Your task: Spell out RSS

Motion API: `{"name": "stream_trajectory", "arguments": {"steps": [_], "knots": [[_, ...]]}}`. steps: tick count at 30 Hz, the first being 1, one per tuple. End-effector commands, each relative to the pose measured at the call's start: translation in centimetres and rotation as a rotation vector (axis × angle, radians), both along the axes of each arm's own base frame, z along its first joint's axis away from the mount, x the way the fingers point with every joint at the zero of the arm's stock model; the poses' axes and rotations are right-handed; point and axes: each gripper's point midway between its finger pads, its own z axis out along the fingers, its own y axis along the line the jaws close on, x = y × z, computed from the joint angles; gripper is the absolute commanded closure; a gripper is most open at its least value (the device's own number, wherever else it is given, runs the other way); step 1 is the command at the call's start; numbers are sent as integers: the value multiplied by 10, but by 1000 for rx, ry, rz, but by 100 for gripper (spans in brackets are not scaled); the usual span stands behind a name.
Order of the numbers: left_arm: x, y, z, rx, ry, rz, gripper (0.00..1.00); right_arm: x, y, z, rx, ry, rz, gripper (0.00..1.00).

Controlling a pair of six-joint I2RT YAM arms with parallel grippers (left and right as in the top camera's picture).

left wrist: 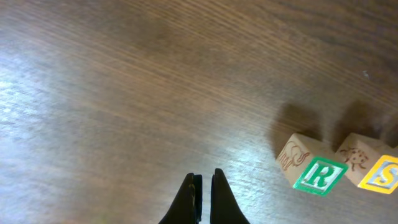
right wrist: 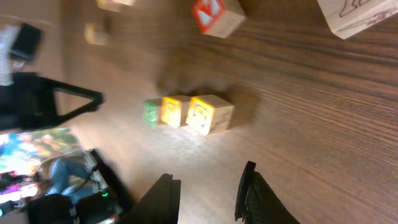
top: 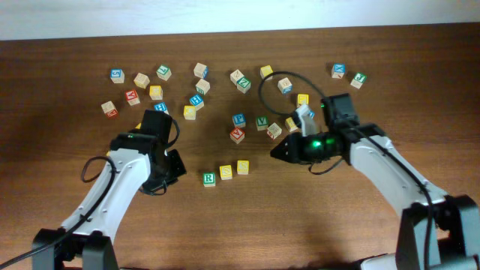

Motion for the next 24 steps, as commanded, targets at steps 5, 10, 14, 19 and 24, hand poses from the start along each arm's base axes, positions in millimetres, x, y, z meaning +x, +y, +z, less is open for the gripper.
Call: {"name": "stream_trajectory", "arguments": {"steps": [5, 10, 14, 19, 24], "knots": [[-11, -34, -50, -188, 90, -18, 100, 9, 11, -47, -357, 4, -157, 94], [-21, -53, -72, -188, 161, -80, 100, 17, 42, -73, -286, 8, -115, 96], [-15, -58, -73, -198, 133, -83, 100, 22, 47, -74, -275, -15, -111, 96], [-9, -64, -72, -230, 110, -74, 100, 14, 56, -90, -287, 9, -79, 96], [4, -67, -71, -242, 62, -57, 100, 6, 66, -91, -289, 8, -48, 96]]}}
